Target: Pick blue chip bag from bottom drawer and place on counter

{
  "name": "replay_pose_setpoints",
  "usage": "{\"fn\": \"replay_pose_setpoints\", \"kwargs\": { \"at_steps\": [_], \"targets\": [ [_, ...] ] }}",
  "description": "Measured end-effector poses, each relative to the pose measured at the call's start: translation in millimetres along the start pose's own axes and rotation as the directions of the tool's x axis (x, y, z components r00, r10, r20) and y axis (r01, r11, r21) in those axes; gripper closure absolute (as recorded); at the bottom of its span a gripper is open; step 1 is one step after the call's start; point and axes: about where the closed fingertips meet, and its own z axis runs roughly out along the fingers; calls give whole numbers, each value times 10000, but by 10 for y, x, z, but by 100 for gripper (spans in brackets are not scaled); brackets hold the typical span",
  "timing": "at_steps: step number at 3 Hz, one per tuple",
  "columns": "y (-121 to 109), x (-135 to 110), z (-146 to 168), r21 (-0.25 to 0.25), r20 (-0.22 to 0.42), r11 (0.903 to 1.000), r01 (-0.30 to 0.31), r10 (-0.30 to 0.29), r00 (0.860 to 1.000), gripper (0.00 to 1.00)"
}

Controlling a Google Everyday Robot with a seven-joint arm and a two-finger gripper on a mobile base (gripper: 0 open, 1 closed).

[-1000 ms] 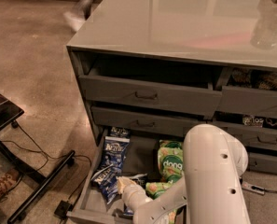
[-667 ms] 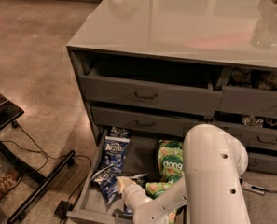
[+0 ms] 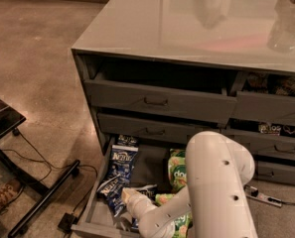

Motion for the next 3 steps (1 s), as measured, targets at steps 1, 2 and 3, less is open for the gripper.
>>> {"fn": "replay_pose_setpoints", "kwargs": {
  "at_steps": [1,2,3],
  "targets": [
    [-18,174,241,-15,-689,10000,-6,5,9976,40],
    [-43,339,435,161,-1358,9996,250,-225,9905,17],
    [-109,451,529,394,-2011,9976,573,-483,9784,0]
  ]
}}
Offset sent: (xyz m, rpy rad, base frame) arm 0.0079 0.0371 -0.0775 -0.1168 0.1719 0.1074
